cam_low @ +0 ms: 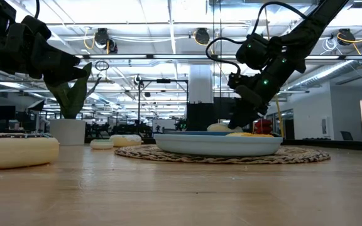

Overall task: Pick & Place donuts
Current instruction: Put the big light blue donut on the blue plate, then put the big white donut on the blue plate

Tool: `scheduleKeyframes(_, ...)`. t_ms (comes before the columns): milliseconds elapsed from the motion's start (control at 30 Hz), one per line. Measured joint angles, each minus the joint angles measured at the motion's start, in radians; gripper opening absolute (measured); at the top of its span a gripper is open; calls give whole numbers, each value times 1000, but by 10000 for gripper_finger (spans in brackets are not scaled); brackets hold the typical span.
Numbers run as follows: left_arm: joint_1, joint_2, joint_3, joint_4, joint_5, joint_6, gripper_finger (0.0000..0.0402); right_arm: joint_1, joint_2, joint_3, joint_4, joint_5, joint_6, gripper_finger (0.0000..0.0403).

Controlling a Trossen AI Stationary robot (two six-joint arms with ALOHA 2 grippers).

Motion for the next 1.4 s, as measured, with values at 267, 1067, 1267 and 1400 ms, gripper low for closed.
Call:
scheduleKeyframes(267, 0, 0, 0, 0, 0, 0, 310, 0, 0, 0, -32, -1, 21, 250)
scheduleKeyframes(1067, 0, 0, 0, 0, 0, 0, 310, 2, 0, 0, -6, -1, 21, 304)
scheduleKeyframes(1267, 0, 0, 0, 0, 0, 0, 310, 2, -4, 0, 24, -5, 21, 304)
scheduleKeyframes(1400, 0, 0, 0, 0, 0, 0, 310, 2, -10, 0, 22, -24, 23, 304)
